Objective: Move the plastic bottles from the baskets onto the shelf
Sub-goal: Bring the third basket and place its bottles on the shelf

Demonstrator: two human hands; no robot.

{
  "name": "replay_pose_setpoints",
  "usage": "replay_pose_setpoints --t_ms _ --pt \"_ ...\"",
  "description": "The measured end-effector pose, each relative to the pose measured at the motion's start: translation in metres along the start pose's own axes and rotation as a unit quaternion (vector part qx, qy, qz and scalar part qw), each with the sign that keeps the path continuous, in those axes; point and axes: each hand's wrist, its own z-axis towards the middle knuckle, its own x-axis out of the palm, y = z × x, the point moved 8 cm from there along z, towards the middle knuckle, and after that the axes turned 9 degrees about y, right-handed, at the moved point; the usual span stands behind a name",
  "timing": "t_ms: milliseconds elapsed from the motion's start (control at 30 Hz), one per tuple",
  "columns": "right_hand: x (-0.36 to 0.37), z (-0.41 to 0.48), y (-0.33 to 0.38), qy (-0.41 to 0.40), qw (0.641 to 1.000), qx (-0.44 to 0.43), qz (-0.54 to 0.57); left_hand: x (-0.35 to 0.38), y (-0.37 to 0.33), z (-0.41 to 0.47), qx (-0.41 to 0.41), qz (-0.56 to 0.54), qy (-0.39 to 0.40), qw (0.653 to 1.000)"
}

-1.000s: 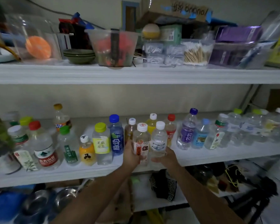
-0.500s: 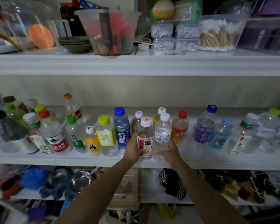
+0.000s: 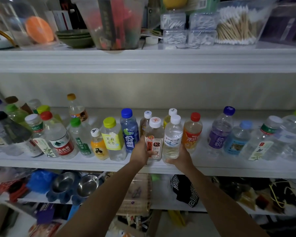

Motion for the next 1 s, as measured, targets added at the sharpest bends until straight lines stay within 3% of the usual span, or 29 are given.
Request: replay_pose_setpoints --t_ms 333,467,567,633,733,833,1000 --pt "0.005 0.005 -0.011 -0.001 1.0 -0.002 -0.005 0.002 0.0 -0.011 -0.008 0.037 -0.024 0.999" --pt "0.002 -0.005 -0.018 -0.046 0.993 0.022 -0.108 0.008 0.006 -0.03 0.004 0.027 -0.016 0.999" --pt "-0.002 -0.031 -0.016 -0.057 0.972 0.054 -0.223 0.012 0.018 -0.048 -0.001 0.128 0.025 0.991" --pt "-0.002 -0.048 -0.021 -0.056 0.944 0.072 -0.317 0.015 0.025 -0.063 0.008 0.247 0.06 0.967" --pt "0.006 -0.08 -0.032 -0.072 0.91 0.077 -0.401 0.022 0.037 -0.09 0.054 0.422 0.101 0.899" --pt "0.028 -0.115 -0.048 -0.072 0.885 0.101 -0.448 0.024 0.061 -0.119 0.089 0.475 0.124 0.867" --pt "0.08 -0.174 -0.104 -0.024 0.891 0.153 -0.428 0.024 0.118 -0.162 0.108 0.5 0.136 0.848"
